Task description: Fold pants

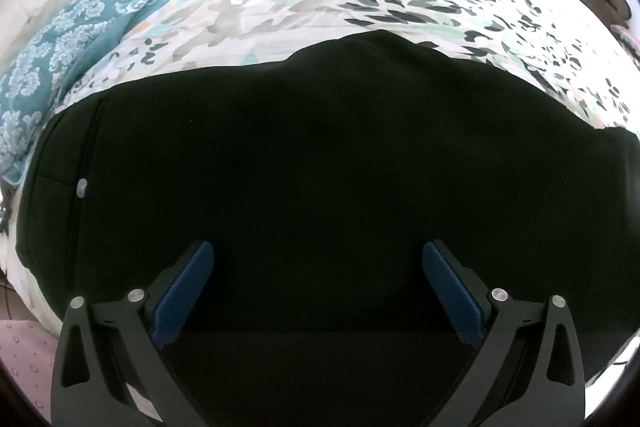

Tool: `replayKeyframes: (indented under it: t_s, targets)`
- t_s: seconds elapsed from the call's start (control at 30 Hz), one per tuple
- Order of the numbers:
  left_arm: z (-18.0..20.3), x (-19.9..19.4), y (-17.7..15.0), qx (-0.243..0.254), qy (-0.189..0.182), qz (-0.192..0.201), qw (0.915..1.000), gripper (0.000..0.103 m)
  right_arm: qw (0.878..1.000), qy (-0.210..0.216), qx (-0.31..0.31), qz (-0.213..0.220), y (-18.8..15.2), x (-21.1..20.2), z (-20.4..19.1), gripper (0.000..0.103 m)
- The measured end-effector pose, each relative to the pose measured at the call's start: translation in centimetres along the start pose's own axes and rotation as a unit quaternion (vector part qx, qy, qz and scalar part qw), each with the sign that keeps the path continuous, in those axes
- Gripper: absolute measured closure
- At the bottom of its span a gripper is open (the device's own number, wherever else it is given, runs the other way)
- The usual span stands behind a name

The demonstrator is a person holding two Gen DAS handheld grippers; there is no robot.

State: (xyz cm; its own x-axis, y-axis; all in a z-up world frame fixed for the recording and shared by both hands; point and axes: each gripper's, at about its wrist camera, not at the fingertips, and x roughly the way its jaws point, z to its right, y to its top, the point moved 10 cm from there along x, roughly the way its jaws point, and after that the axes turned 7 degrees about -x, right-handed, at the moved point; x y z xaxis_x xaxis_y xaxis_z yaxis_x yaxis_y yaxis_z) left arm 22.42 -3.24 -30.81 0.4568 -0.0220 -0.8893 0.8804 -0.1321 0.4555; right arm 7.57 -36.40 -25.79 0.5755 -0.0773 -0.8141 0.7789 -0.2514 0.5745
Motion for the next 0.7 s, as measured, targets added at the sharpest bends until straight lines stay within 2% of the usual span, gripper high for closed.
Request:
replayKeyframes:
  t_s: [0.23, 0.53, 0.7]
  targets:
    - [0.0, 0.0, 0.0, 0.0, 0.0, 0.0, 1.0, 0.0, 1.0, -0.014, 0.015, 0.01, 0.3, -0.4, 1.1, 0.0]
    - [0.0, 0.0, 0.0, 0.0, 0.0, 0.0, 1.0, 0.0, 1.0, -0.011, -0.009, 0.02, 0.9, -0.6, 0.1, 0.0]
    - [0.0, 0.0, 0.1, 0.002, 0.0, 0.001, 1.0, 0.0, 0.997, 0.001, 0.046, 0.063, 3.6, -2.9, 3.4, 0.0]
